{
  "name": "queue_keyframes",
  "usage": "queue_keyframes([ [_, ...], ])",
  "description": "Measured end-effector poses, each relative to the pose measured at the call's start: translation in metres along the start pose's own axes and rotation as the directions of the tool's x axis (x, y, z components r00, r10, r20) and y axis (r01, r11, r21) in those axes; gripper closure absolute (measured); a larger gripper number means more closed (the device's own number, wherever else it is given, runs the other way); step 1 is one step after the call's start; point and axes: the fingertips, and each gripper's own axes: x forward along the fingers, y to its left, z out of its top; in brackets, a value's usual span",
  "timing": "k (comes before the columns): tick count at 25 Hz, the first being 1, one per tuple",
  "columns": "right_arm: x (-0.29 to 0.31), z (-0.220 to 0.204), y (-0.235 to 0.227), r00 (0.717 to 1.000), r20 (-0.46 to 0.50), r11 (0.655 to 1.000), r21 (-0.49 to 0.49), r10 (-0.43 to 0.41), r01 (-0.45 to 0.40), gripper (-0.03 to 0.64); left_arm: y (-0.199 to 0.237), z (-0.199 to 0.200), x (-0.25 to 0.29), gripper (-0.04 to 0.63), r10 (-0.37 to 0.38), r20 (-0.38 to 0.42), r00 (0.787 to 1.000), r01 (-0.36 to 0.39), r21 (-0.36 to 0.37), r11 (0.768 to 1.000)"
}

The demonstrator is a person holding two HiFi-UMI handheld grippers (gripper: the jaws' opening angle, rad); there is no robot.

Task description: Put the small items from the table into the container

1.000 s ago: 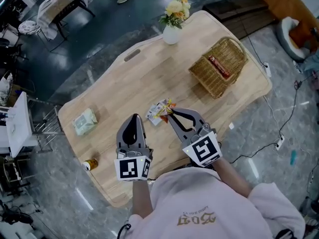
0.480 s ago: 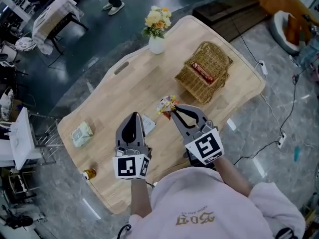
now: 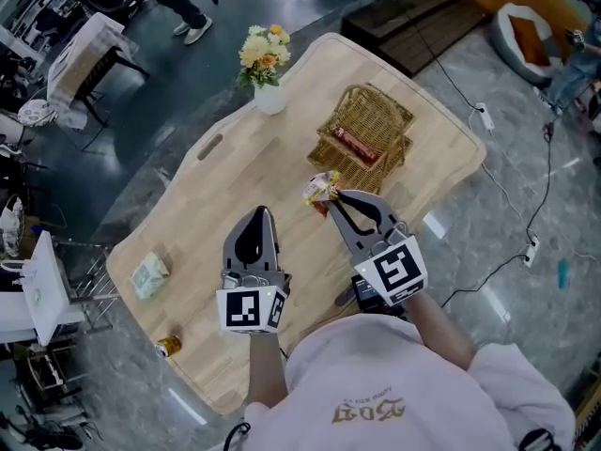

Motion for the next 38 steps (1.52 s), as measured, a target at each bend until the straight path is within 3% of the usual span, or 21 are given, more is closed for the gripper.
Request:
queue_keyframes([
  [10, -0.006, -0.011, -0.053, 0.996, -0.025, 0.996, 0.041, -0.081, 0.082, 0.568, -0.027, -0.002, 0.045, 0.591, -0.065, -0.007, 0.998, 0.065, 0.005, 0.998],
  [19, 0.004, -0.032, -0.098, 0.986, -0.063, 0.988, -0.004, -0.156, 0.156, 0.568, -0.038, -0.016, 0.082, 0.591, -0.081, -0.024, 0.996, 0.081, -0.012, 0.997],
  [38, 0.028, -0.074, -0.15, 0.971, -0.167, 0.983, 0.031, -0.171, 0.178, 0.568, -0.05, -0.046, 0.135, 0.591, -0.098, -0.07, 0.993, 0.095, -0.043, 0.995],
])
